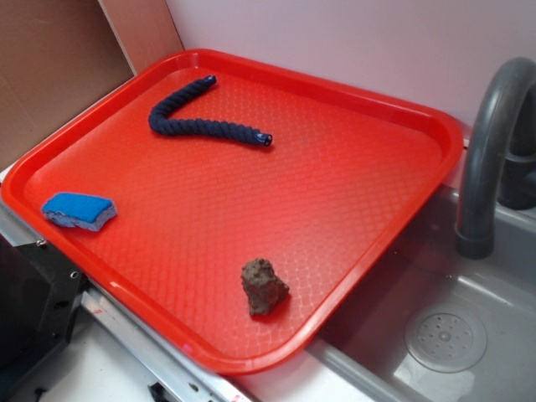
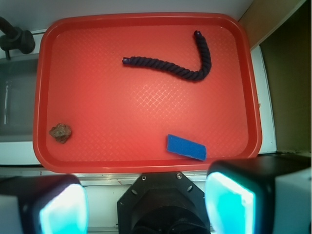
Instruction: Grab the rock.
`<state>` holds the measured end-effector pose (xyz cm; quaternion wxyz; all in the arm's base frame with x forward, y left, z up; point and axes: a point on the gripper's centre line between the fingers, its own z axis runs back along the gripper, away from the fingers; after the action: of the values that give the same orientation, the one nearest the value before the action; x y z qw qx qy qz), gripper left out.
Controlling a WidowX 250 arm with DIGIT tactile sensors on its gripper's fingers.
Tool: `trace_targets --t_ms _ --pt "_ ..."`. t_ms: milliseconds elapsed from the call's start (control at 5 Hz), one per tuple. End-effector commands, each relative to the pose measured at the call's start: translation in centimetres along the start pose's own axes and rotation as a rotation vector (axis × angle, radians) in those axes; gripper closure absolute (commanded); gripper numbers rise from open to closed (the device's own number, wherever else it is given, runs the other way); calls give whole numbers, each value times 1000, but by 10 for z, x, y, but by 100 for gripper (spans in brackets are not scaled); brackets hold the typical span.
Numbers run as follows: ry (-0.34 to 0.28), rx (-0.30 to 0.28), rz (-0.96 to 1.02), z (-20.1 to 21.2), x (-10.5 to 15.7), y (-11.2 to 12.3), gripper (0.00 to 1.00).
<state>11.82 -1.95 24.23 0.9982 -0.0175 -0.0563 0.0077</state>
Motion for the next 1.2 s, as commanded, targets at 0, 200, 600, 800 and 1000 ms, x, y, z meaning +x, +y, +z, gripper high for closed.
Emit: trace_targets --t_ms 0,200,600,800,1000 --pt "0 0 0 0 0 0 0" --pt "5 39 -256 -4 18 -50 0" --pt "116 61 -762 -45 10 -124 0" --pt "171 109 -1018 -78 6 -129 0" --pt "234 167 -1118 -108 8 -135 0"
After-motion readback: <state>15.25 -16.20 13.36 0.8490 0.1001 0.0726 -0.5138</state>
